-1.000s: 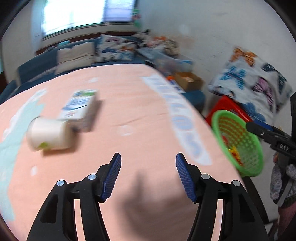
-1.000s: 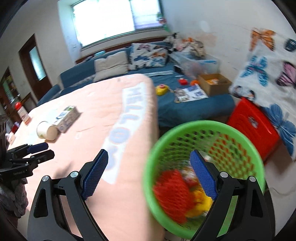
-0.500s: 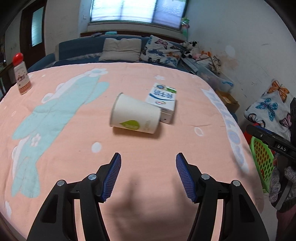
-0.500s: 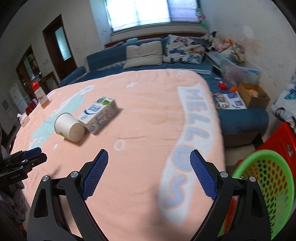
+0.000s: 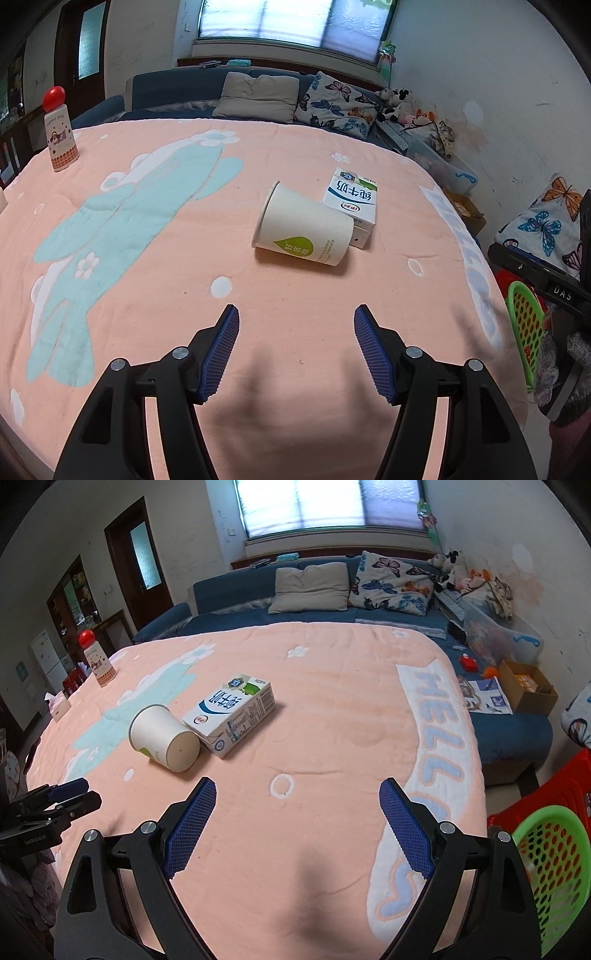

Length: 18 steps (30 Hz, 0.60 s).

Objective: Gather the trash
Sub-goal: 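Move both open grippers back over the bed toward the cup and carton, then grasp the white milk carton with the right gripper while the left gripper grasps the white paper cup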

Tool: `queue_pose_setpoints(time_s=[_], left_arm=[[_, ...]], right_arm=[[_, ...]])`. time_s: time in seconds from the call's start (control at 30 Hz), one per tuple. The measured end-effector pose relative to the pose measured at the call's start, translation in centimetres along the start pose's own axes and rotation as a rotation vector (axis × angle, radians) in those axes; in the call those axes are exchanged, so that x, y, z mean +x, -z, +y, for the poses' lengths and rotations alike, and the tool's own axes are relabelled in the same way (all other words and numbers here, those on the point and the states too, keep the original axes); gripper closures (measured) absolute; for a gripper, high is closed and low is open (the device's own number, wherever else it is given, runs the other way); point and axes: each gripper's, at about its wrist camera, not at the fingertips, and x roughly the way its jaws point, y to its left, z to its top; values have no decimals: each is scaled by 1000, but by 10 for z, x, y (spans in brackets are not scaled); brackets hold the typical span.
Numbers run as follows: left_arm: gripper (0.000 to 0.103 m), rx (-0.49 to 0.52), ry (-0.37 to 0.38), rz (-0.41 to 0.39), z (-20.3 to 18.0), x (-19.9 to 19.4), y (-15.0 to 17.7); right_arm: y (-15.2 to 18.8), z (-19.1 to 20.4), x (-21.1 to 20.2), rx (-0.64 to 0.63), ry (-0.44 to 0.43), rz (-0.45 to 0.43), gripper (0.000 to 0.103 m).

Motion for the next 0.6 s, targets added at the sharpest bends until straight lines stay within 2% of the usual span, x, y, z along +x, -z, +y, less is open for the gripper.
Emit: queue_pose_setpoints(time_s=[0.37,0.6], left_arm=[[40,-28,-3,4,11,1,-2],[40,-56,-18,12,24,2,-1]], right_arm=[[-10,9,16,-23,-2,36,14],[-30,22,36,-42,-17,68,14]])
